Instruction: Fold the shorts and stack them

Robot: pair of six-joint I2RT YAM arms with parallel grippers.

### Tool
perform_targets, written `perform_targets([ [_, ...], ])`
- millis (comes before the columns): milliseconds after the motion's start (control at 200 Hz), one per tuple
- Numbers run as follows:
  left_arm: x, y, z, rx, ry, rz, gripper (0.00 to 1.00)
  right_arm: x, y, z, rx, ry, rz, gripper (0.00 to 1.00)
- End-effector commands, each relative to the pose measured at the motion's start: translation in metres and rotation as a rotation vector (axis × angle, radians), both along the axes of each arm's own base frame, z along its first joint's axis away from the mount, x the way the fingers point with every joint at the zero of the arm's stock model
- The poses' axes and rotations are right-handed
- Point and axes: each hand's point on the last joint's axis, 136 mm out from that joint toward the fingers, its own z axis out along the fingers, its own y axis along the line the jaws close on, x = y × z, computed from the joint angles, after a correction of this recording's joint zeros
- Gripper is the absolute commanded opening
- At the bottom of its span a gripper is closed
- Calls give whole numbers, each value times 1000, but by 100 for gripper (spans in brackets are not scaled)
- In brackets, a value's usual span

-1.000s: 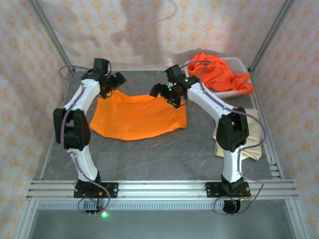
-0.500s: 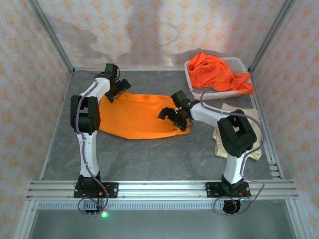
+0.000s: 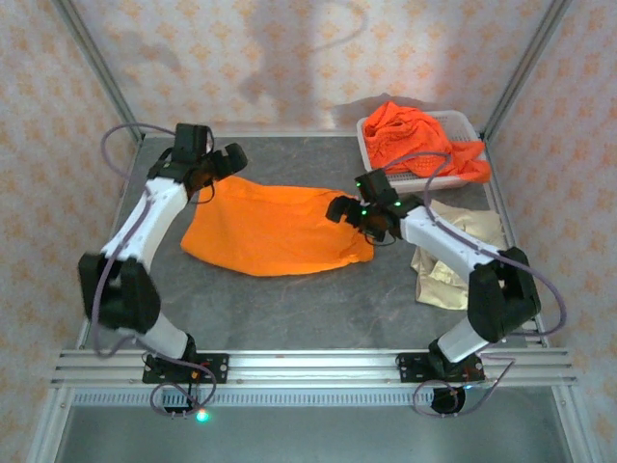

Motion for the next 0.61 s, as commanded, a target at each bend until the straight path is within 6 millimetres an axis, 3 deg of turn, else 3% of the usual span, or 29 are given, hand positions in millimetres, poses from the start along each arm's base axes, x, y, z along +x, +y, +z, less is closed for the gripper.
perform_targets([
  [0, -25, -3, -30, 3, 23, -34, 100, 1, -41, -20, -96, 51, -52, 97],
  [185, -60, -13, -50, -33, 13, -53, 100, 11, -63, -54, -223, 156, -39, 85],
  [295, -72, -17, -60, -46, 18, -67, 100, 18, -53, -74, -181, 222, -4, 80],
  [430, -81, -18, -70, -44, 46, -78, 100, 24, -26, -86, -52, 256, 28, 79],
  [600, -86, -16, -74, -33, 55, -72, 100, 24, -17, -103, -34, 289, 35, 72],
])
